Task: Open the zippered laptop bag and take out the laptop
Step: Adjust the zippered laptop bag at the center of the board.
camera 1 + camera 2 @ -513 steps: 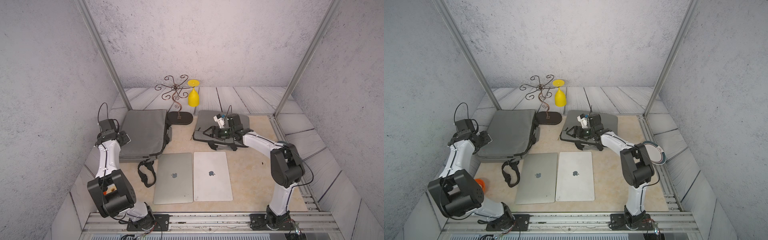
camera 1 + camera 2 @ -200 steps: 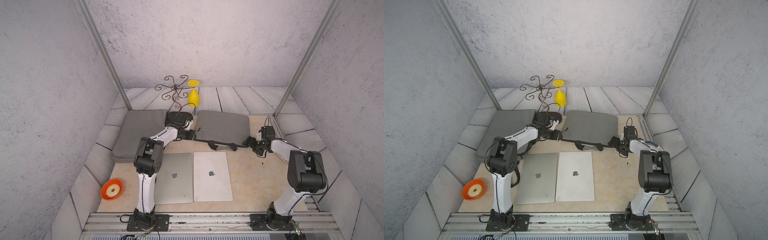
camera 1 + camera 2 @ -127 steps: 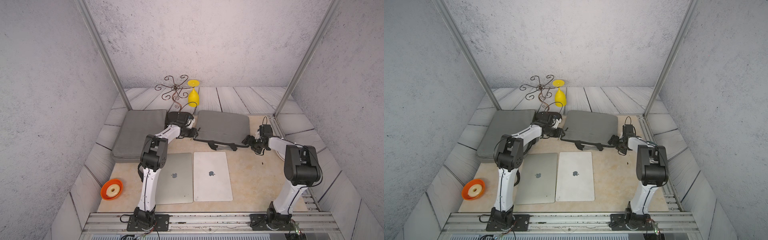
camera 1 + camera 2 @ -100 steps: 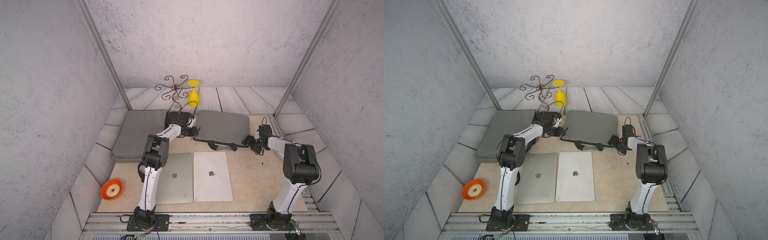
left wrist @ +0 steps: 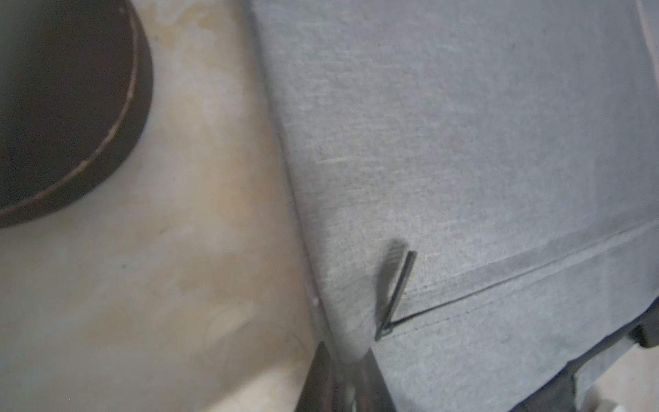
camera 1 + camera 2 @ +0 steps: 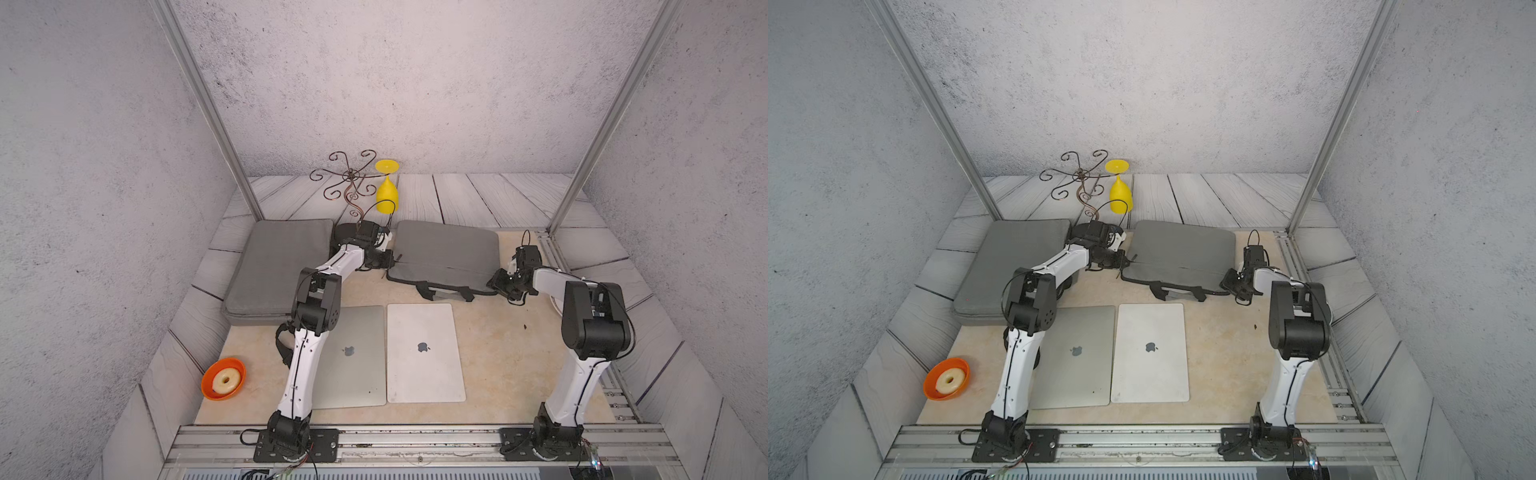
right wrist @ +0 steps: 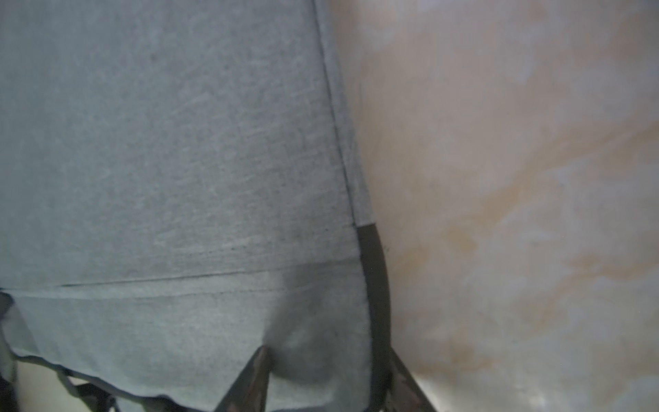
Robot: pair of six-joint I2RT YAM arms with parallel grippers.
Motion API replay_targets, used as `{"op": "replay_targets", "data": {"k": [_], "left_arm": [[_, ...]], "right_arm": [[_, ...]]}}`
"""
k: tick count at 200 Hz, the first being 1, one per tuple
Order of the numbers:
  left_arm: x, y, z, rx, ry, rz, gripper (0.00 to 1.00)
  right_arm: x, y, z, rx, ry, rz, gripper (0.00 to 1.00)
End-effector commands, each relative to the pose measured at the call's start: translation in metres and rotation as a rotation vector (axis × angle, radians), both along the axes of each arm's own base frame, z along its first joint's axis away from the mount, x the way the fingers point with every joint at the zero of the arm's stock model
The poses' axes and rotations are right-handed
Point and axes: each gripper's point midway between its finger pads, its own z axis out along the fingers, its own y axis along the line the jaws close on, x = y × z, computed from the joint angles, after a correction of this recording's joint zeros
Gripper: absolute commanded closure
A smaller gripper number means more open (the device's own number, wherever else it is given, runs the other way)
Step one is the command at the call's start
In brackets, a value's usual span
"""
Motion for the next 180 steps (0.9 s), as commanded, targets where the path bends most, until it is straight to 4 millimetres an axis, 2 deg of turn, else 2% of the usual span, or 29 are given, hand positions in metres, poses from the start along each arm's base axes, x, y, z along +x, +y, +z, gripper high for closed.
{"op": "replay_targets", "data": {"k": [1,35,59,87,113,140,156,180], "left_arm": [[-0.012,-0.009,-0.002,-0.038,0.046,-0.033,0.97],[-0.03,-0.016,-0.007,-0.042,0.096,-0.067,1.0],[-0.045,-0.018,0.006,-0.058,0.104,-0.069,1.0],[-0.068,-0.018,0.022,-0.077,0.093,-0.069,1.0],[-0.084,-0.017,0.019,-0.088,0.104,-0.069,1.0],[-0.086,-0.015,0.013,-0.076,0.115,-0.068,1.0],[-0.087,-0.014,0.014,-0.066,0.107,-0.075,0.89],[-0.093,-0.009,0.02,-0.031,0.058,-0.127,0.64]], "right_arm": [[0.0,0.0,-0.012,-0.03,0.036,0.031,0.62],[0.003,0.002,-0.008,-0.036,0.045,0.068,0.75],[0.004,0.004,-0.003,-0.03,0.041,0.085,0.82],[0.003,0.004,0.0,-0.036,0.053,0.094,0.84],[0.004,-0.003,0.005,-0.067,0.049,0.078,0.86],[0.01,-0.005,0.009,-0.074,0.027,0.06,0.88],[0.012,-0.005,0.012,-0.076,0.023,0.059,0.88],[0.012,-0.006,0.014,-0.078,0.023,0.061,0.89]]}}
